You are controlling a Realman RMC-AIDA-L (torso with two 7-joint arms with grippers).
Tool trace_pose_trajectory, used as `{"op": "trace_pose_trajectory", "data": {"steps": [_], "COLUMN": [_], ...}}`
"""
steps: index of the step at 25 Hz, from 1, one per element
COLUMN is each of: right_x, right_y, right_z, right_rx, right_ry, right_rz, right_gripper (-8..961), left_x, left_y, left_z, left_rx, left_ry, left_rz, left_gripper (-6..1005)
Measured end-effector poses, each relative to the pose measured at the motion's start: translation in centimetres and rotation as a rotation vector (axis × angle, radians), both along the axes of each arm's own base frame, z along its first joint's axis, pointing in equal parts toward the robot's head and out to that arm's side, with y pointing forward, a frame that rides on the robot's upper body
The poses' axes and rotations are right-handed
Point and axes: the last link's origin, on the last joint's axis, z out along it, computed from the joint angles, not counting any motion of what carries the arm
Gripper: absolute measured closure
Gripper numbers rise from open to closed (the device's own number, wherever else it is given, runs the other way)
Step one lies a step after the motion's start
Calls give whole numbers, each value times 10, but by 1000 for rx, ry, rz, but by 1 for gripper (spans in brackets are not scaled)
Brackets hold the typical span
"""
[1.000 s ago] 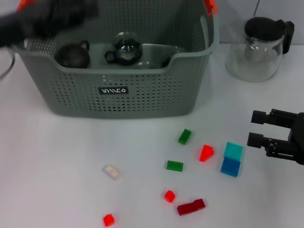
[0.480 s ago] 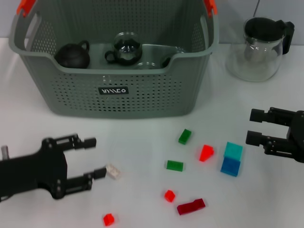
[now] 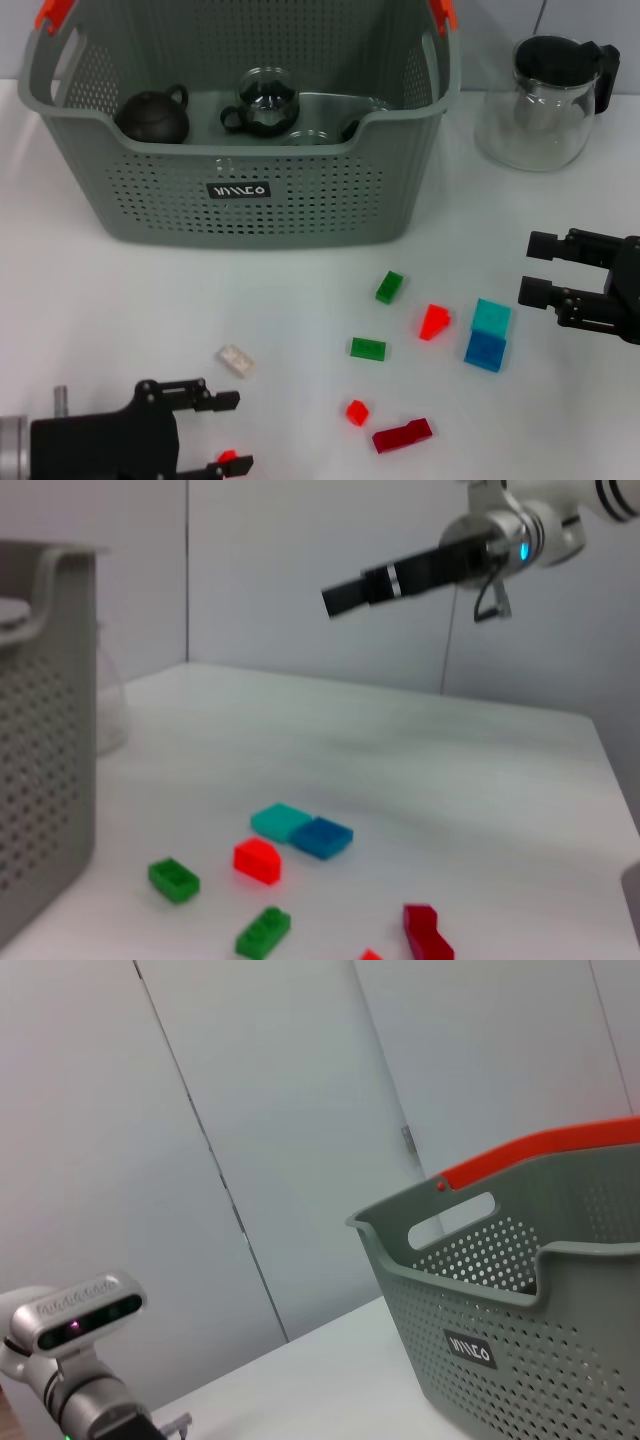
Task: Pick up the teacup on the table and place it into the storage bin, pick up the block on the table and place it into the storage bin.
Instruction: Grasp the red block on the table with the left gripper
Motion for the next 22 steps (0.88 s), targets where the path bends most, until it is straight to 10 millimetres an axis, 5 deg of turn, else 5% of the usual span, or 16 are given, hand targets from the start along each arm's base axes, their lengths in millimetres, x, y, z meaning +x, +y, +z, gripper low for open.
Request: {"op": "trace_pose_trajectory", "data": {"steps": [22], "right_x": [3], "right_y": [-2], "right_z": [1], "right_rx": [4], "right_ry": [-1], "right_rz": [-10], "right_gripper": [208], "left_x": [-17], "left_y": [-6], "left_z": [-22], "left_rx": [35], "left_ry": [87], "left_rz": [0], "left_gripper": [409]}}
